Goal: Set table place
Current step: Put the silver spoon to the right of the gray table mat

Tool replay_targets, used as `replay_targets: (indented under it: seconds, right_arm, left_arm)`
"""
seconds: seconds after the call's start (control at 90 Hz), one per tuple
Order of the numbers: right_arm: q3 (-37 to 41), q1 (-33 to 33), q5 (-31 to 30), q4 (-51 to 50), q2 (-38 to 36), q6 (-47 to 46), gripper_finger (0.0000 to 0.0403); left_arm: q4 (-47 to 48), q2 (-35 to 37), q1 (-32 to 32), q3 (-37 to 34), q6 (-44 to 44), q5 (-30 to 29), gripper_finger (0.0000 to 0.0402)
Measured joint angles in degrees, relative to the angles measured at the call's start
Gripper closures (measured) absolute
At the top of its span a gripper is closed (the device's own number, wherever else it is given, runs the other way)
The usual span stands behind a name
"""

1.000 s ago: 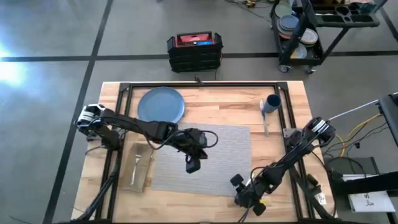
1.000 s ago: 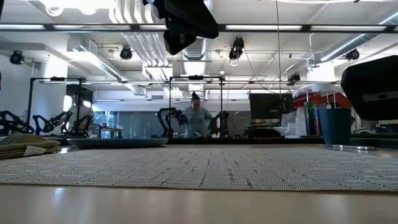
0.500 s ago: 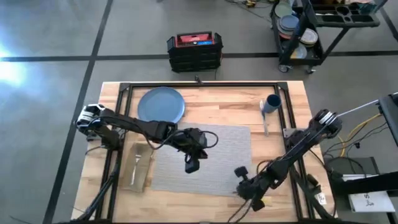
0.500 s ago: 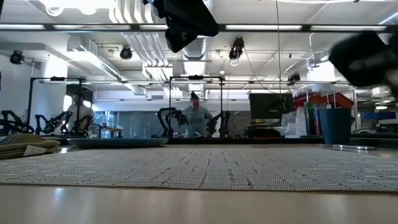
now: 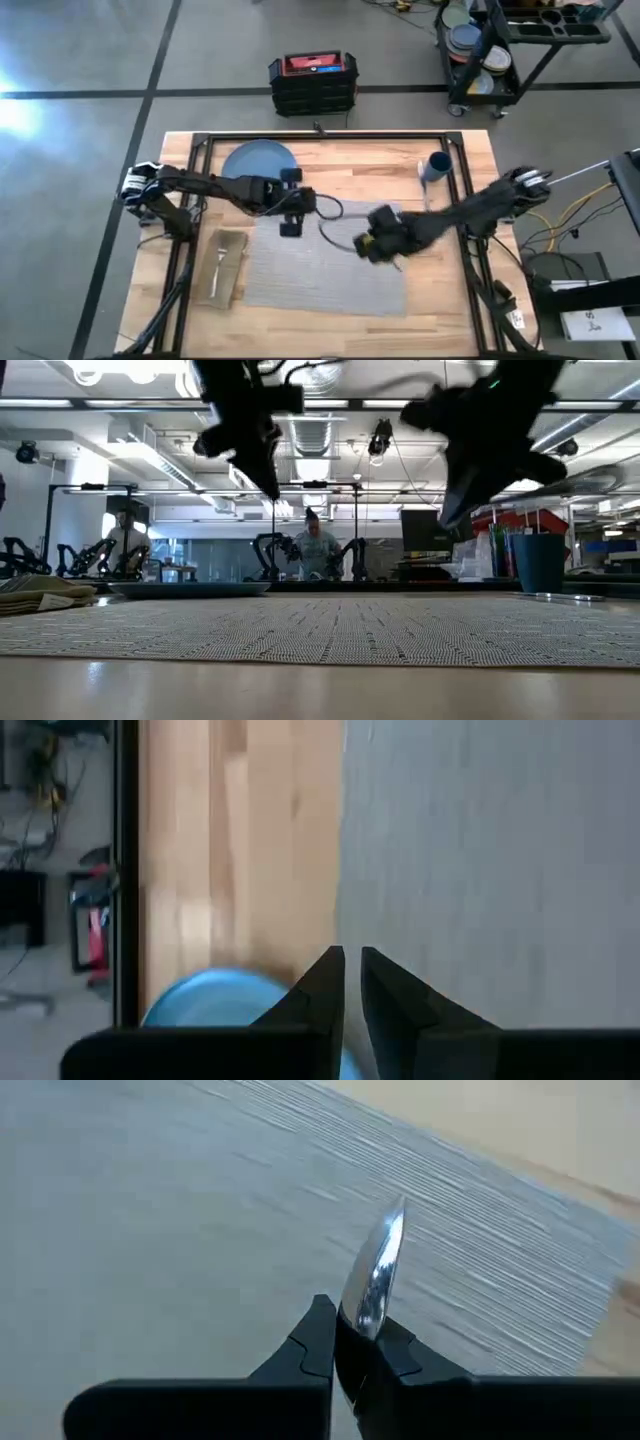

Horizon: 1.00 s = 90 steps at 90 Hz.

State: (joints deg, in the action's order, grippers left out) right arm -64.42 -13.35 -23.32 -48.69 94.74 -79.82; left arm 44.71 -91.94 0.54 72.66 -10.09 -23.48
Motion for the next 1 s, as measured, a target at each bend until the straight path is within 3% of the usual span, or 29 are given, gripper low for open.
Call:
replay_targets:
  seconds: [0.122, 0.344, 0.6, 1.0]
  right_arm:
    - [-6.7, 4.0, 5.0, -12.1, 9.1, -3.8, 0.0402]
    - [-11.6, 2.0, 10.4, -12.9, 17.0, -3.7, 0.0403]
    - [-9.9, 1.3, 10.8, -17.1, 18.5, -10.6, 0.0403]
    - [-9.7, 1.6, 11.6, -20.1, 20.6, -10.2, 0.0392]
  left_arm:
    - [0.1, 0.1, 3.8, -2.8, -0.1, 0.0, 0.0380]
    - [0.5, 0.8, 6.8, -7.7, -0.4, 0.1, 0.0380]
    - [-0.2, 1.4, 6.9, -11.4, -1.6, 0.6, 0.0380]
    - [-1.2, 1.4, 6.9, -11.8, -1.5, 5.0, 0.0380]
